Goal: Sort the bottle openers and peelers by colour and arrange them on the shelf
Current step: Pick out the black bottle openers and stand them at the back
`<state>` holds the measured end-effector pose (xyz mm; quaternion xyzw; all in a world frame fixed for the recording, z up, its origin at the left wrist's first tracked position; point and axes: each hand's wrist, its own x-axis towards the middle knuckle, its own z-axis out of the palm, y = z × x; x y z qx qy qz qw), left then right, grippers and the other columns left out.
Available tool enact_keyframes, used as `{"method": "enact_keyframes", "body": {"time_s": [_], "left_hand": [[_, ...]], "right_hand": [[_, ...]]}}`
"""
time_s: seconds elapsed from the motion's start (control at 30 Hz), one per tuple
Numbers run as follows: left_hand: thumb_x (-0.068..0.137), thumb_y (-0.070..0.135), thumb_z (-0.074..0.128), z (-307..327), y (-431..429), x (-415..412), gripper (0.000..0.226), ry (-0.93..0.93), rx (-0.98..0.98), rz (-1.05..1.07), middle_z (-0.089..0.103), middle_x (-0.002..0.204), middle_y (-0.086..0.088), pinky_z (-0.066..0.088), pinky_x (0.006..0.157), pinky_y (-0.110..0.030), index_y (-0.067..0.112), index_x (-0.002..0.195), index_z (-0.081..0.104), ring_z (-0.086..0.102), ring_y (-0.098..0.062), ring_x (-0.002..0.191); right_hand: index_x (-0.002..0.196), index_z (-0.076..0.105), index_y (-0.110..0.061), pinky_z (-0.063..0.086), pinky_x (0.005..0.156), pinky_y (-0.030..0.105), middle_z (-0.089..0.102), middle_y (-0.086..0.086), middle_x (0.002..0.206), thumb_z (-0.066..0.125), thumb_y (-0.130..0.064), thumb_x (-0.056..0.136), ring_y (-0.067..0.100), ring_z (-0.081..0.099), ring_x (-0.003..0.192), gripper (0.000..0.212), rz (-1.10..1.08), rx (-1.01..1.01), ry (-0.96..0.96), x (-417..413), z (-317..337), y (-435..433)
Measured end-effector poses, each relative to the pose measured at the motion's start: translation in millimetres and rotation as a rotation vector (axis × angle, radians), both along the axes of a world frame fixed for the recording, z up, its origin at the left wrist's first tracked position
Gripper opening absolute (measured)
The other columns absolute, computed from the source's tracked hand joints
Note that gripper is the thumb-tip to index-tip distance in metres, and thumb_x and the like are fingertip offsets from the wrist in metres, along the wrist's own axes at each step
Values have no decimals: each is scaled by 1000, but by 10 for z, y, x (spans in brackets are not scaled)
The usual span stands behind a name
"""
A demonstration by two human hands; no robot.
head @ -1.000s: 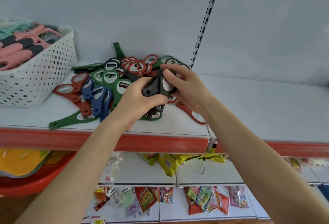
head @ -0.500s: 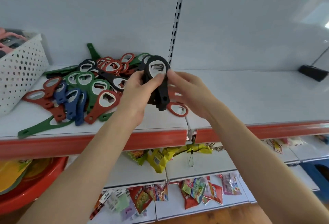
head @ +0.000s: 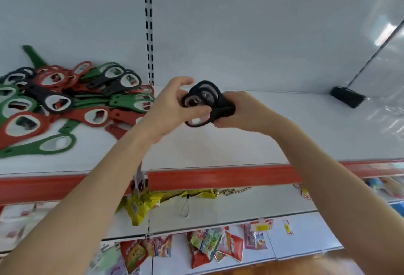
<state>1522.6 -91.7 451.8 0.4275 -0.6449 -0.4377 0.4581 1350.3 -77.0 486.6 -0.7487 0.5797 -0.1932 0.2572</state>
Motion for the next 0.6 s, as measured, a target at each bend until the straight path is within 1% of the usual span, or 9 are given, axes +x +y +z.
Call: {"method": "enact_keyframes", "body": {"time_s": [0.07, 0.13, 0.2, 0.27, 0.37, 0.43, 0.47, 0.53, 0.6], "left_hand": [[72, 15, 77, -49, -17, -160, 59, -90, -19, -32, 62, 101, -6, 48, 79, -20, 19, 123, 47, 60, -14, 88], [72, 10, 76, -118, -21, -287, 48, -150, -46, -34, 63, 99, 0, 48, 78, -15, 17, 114, 53, 60, -10, 87], [73, 9, 75, -193, -26, -362, 39, -222, -72, -28, 62, 91, 9, 42, 70, -5, 13, 108, 57, 58, -2, 81], [75, 10, 74, -244, -39, -383, 35, -288, -95, -28, 59, 87, 13, 38, 63, 0, 11, 106, 58, 55, 2, 78], [79, 15, 71, -274, -61, -392, 34, -331, -117, -13, 59, 93, 7, 40, 69, -7, 13, 109, 56, 56, -7, 83], [83, 20, 66, -283, -60, -408, 35, -377, -128, 7, 57, 101, 6, 40, 75, -16, 14, 116, 54, 56, -12, 93], [85, 22, 64, -284, -64, -409, 36, -395, -135, 13, 55, 104, 7, 39, 76, -16, 14, 118, 53, 55, -12, 97], [84, 31, 66, -265, -57, -395, 46, -388, -98, -26, 52, 109, 8, 38, 74, -8, 14, 123, 50, 52, -10, 102], [67, 47, 74, -227, -43, -376, 80, -399, -11, -110, 48, 119, 8, 35, 79, -2, 16, 133, 41, 46, -6, 110]], "right_hand": [[72, 46, -25, 39, 53, 23, 51, -7, 67, 68, -10, 73, 13, 49, 61, 27, 44, -35, 204, -193, -10, -50], [74, 45, -28, 38, 54, 20, 51, -12, 69, 68, -11, 74, 10, 48, 62, 28, 84, -36, 272, -315, -77, -81], [88, 53, -23, 35, 54, 12, 50, -13, 71, 69, -13, 76, 10, 47, 65, 22, 117, -26, 244, -406, -197, -93], [103, 58, -16, 34, 57, 9, 53, -10, 78, 70, -15, 78, 13, 49, 73, 28, 139, -12, 208, -473, -308, -99], [111, 59, -13, 40, 67, 17, 57, -4, 91, 71, -13, 78, 15, 52, 84, 35, 138, -10, 101, -522, -381, -132], [110, 60, -12, 42, 73, 24, 58, -2, 92, 71, -9, 77, 16, 54, 86, 35, 124, 12, 39, -527, -388, -163], [109, 61, -12, 42, 71, 24, 58, -2, 90, 70, -7, 77, 15, 54, 83, 34, 108, 32, 11, -523, -384, -176], [107, 61, -13, 41, 66, 19, 56, -6, 85, 69, -6, 77, 9, 51, 76, 31, 80, 83, -42, -504, -365, -188], [107, 61, -12, 40, 65, 17, 55, -5, 84, 68, -7, 78, 7, 50, 73, 30, 61, 129, -70, -484, -346, -191]]}}
